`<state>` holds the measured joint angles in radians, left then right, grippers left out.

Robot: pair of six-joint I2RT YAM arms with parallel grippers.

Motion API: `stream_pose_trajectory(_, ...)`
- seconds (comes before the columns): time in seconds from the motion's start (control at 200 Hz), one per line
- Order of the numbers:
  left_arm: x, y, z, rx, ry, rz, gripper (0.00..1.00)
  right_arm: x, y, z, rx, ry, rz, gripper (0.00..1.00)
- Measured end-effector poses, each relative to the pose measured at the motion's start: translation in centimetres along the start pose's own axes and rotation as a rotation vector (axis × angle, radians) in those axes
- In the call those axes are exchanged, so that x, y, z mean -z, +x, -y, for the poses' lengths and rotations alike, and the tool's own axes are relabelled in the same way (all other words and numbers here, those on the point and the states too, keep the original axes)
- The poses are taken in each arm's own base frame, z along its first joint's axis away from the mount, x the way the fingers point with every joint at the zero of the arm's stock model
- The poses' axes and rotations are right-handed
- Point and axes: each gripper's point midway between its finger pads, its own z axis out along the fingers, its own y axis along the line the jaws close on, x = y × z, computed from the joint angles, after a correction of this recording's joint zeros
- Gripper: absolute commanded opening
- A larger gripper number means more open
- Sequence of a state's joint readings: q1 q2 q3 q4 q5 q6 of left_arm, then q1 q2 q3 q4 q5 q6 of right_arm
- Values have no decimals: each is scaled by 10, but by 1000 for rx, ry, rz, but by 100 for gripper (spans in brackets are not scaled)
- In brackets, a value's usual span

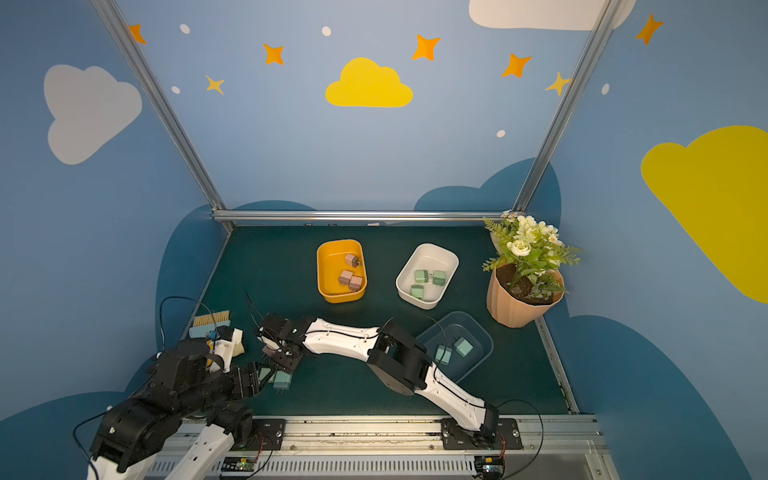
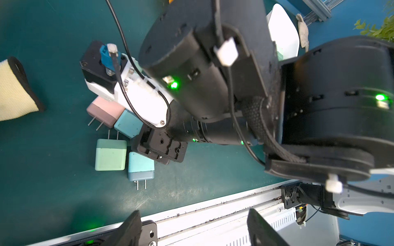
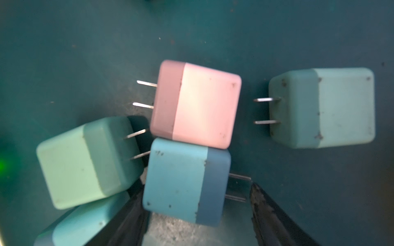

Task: Place the plugs by color into the storage box
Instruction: Pick up the plug from the center of the board.

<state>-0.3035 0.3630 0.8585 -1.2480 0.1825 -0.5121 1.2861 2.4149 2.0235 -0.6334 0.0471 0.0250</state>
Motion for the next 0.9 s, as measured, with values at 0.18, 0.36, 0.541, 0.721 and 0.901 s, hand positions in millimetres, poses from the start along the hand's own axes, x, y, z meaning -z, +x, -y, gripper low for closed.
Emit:
stream_pose_trajectory(0.18,-1,0,0,5,2,1,78,0,0,1,2,13,1,73)
stream_pose_trajectory(0.36,4,1,5,-5,44,28,76,2,-4,1,2,14,11,71)
stream_pose_trajectory(0.541,20,3,11,-45,109,142,72,8,-14,-1,1,2,36,73)
stream_pose_trajectory(0.721,32,4,14,-60,148,236,72,9,-15,-5,2,-18,40,72)
stream_pose_trajectory(0.901,33,3,15,-52,148,253,72,9,-18,-7,2,-31,51,65)
